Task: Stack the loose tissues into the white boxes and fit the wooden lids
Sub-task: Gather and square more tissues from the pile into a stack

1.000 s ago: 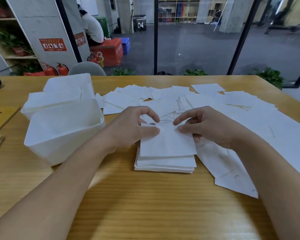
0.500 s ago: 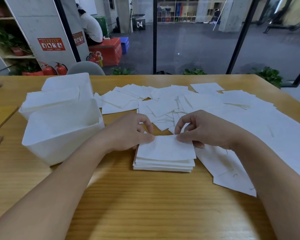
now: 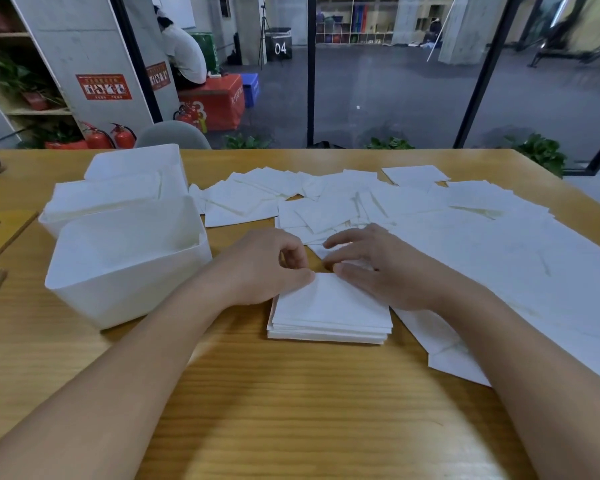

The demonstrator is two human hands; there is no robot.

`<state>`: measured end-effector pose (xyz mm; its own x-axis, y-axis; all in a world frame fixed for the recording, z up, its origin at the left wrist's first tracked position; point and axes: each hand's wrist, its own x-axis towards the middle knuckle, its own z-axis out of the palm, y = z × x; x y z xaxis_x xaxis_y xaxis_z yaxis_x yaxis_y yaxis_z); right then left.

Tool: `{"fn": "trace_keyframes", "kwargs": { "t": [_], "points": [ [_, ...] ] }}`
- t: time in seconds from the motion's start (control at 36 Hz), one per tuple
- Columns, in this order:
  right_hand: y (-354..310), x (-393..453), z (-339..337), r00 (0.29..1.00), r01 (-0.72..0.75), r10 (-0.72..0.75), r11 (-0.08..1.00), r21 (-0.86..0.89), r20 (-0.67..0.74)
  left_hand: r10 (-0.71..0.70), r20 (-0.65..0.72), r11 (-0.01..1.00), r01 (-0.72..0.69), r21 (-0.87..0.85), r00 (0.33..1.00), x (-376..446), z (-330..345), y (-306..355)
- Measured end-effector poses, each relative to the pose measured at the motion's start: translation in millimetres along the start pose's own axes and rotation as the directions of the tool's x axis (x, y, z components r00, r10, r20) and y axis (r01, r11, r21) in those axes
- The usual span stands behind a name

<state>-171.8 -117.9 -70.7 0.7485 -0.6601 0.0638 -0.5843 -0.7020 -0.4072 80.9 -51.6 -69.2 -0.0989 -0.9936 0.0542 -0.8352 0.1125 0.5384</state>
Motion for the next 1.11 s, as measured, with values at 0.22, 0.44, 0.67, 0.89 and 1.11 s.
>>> {"fn": "trace_keyframes", "kwargs": {
  "t": [0.22, 0.44, 0.67, 0.89, 1.11],
  "points": [
    [-5, 1, 1, 1.0, -0.021, 0.022, 0.999, -0.038, 0.016, -0.014, -0.047, 0.998, 0.01, -0.067, 0.999, 1, 5, -1],
    [-9, -3, -9, 0.983, 0.096, -0.046, 0.954, 0.284, -0.178, -0.024, -0.074, 0.98, 0.009, -0.198, 0.997, 1, 11, 3],
    [-9, -4, -8, 0.977, 0.177, -0.106, 0.884, 0.433, -0.183, -0.08, -0.234, 0.919, -0.019, -0.393, 0.969, 3, 6, 7],
    [0, 1, -4, 0.947, 0.124, 0.009, 0.912, 0.392, -0.32, -0.065, -0.245, 0.801, -0.095, -0.592, 0.967, 4, 6, 5],
    [-2, 2, -4, 0.895, 0.039, 0.067, 0.973, 0.227, -0.441, -0.091, -0.211, 0.719, -0.082, -0.69, 0.973, 3, 2, 13]
  ]
}}
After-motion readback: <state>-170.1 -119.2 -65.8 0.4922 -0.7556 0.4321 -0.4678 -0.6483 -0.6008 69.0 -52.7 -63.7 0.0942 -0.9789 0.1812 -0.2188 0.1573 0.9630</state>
